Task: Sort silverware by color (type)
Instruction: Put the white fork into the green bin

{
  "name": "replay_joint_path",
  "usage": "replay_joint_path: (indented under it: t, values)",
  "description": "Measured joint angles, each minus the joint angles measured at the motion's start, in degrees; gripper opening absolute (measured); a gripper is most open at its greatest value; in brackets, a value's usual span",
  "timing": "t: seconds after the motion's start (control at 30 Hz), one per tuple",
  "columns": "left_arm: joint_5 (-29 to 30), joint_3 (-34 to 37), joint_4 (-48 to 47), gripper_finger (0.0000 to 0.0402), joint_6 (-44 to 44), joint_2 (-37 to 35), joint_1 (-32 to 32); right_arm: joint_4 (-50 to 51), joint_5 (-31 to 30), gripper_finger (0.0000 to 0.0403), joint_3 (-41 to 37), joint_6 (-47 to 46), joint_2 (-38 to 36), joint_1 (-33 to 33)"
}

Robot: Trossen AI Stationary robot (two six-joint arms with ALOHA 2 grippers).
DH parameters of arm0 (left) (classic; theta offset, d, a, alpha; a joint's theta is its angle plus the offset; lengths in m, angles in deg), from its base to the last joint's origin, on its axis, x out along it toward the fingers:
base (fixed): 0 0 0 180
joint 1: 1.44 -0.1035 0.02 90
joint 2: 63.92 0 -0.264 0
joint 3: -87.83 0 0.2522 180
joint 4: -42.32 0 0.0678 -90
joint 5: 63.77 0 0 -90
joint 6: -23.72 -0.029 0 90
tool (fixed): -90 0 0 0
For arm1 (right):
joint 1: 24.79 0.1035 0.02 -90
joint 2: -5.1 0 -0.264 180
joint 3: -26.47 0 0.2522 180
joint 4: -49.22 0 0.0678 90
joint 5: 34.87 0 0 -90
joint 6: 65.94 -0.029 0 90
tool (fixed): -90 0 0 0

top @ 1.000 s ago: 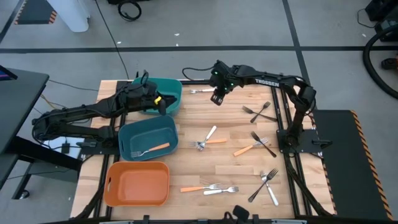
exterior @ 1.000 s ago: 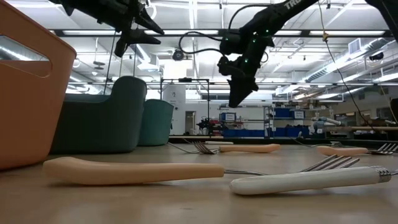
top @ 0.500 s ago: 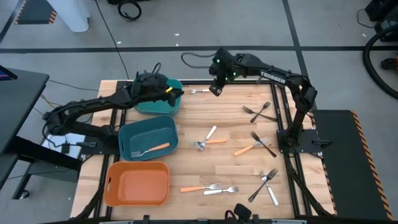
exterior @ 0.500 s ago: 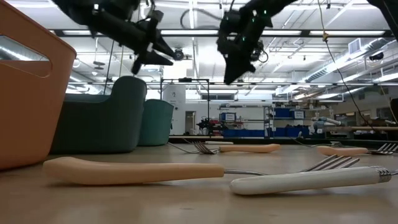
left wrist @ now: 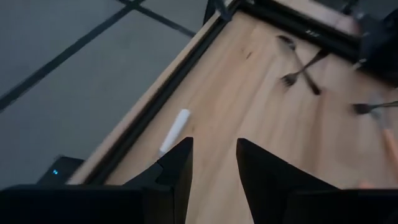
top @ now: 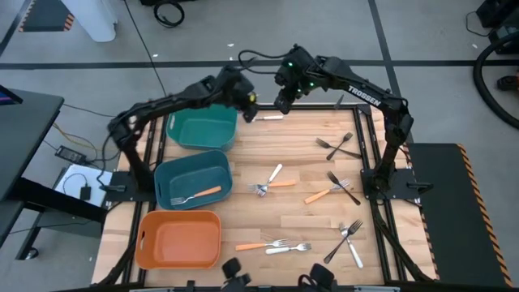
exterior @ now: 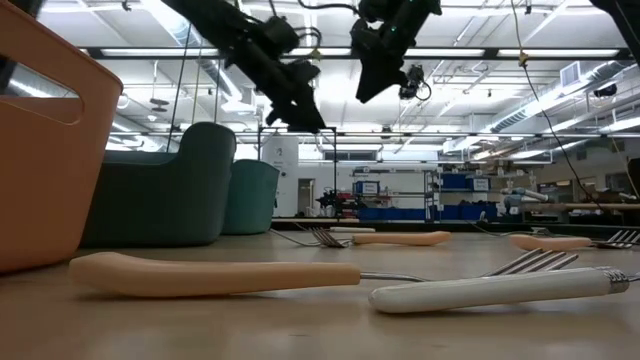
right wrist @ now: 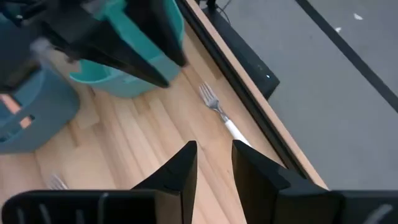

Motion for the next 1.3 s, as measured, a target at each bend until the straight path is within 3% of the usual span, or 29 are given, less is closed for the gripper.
replay_joint_path:
  t: [0.2,0.4,0.9,1.3]
  values:
    - [-0.02,-9.42,-0.99,0.0132,-3.34,9.13,-0.16,4.28,-0.15,0.0107,0.02,-0.02,0.02,0.0]
    - [-0.05,-14.14,-2.23,0.0132,-2.99,16.57,-0.11,7.07,-0.28,0.0107,0.0,-1.04,0.02,0.01]
    - [-0.03,-14.41,-1.67,0.0132,0.06,26.92,-0.09,10.24,1.75,0.0107,0.02,-3.34,-0.5,0.3]
    - [-0.03,-14.41,-3.89,0.0132,3.87,26.91,-1.53,10.18,3.19,0.0107,0.02,-3.56,-0.5,0.59]
